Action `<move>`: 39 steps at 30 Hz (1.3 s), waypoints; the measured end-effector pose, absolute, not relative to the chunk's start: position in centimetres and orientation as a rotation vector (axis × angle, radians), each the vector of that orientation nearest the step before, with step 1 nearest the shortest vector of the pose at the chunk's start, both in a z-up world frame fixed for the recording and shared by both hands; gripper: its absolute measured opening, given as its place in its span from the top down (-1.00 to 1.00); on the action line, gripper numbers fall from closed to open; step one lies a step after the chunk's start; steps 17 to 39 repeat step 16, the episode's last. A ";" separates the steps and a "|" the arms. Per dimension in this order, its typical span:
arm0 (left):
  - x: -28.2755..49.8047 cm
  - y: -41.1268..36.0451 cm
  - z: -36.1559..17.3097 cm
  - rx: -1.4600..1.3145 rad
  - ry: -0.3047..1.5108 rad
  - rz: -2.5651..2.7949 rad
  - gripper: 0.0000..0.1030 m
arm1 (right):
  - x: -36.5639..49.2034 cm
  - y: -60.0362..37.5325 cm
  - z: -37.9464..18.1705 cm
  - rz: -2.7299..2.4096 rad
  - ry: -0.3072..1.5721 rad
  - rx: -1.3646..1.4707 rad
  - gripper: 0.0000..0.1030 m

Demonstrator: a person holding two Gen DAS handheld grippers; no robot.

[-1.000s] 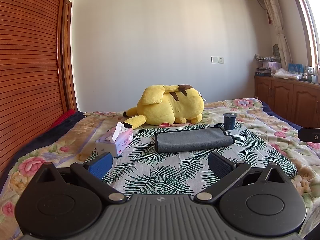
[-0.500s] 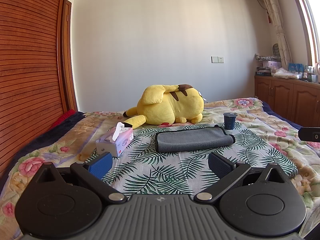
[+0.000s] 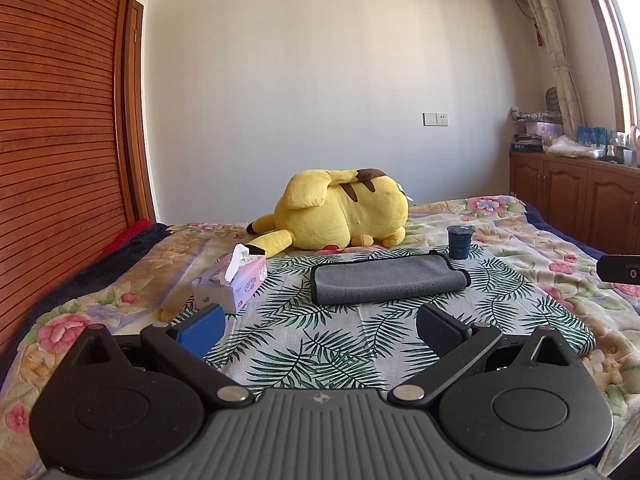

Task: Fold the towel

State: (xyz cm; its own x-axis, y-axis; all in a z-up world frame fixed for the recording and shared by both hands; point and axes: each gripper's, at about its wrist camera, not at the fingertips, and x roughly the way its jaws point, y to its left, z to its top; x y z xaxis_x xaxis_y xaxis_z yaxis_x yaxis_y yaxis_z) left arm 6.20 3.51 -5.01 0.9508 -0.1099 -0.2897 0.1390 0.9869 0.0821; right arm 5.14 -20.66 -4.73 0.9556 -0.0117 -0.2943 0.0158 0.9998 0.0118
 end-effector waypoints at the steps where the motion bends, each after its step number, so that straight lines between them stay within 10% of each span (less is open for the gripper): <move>1: 6.2 3.5 -5.0 0.102 0.289 -0.127 -0.69 | 5.1 -20.7 -4.7 -0.014 0.299 0.014 -1.00; 39: 6.1 3.5 -5.0 0.107 0.289 -0.129 -0.69 | 5.1 -20.7 -4.7 -0.014 0.298 0.014 -1.00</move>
